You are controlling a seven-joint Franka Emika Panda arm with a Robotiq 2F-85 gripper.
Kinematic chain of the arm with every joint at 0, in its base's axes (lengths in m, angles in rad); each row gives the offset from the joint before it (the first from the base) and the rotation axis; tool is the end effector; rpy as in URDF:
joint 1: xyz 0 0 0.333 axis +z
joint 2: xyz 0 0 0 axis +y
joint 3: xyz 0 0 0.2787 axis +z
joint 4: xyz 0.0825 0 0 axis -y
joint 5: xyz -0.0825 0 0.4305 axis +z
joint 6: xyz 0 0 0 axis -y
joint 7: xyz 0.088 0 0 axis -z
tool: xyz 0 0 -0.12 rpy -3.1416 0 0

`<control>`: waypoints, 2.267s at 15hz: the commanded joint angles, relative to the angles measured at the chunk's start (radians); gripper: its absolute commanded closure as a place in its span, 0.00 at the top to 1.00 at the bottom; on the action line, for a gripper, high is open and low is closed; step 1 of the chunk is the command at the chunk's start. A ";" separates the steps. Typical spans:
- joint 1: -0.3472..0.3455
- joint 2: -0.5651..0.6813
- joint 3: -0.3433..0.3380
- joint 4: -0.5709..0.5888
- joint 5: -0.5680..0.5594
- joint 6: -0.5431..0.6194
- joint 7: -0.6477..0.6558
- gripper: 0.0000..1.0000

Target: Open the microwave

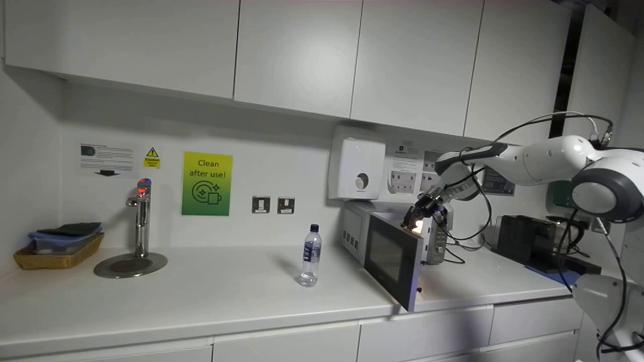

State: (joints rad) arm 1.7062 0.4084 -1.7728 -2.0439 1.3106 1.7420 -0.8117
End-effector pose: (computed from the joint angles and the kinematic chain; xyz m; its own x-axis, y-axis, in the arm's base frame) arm 0.5872 0.0950 0.4176 0.9201 0.1548 0.3599 0.3709 -0.6397 -0.6732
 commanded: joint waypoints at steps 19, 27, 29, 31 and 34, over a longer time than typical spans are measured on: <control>-0.298 -0.318 0.455 0.001 -0.097 0.269 -0.211 0.00; -0.846 -0.428 1.008 0.005 -0.510 0.408 -0.166 0.00; -1.003 -0.457 1.158 -0.009 -0.638 0.412 -0.129 0.00; -1.162 -0.491 1.311 -0.029 -0.759 0.402 -0.077 0.00; -1.375 -0.545 1.516 -0.061 -0.879 0.390 -0.034 0.00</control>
State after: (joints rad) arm 0.5025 -0.0418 -0.4269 -2.0409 0.5317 2.1256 -0.8874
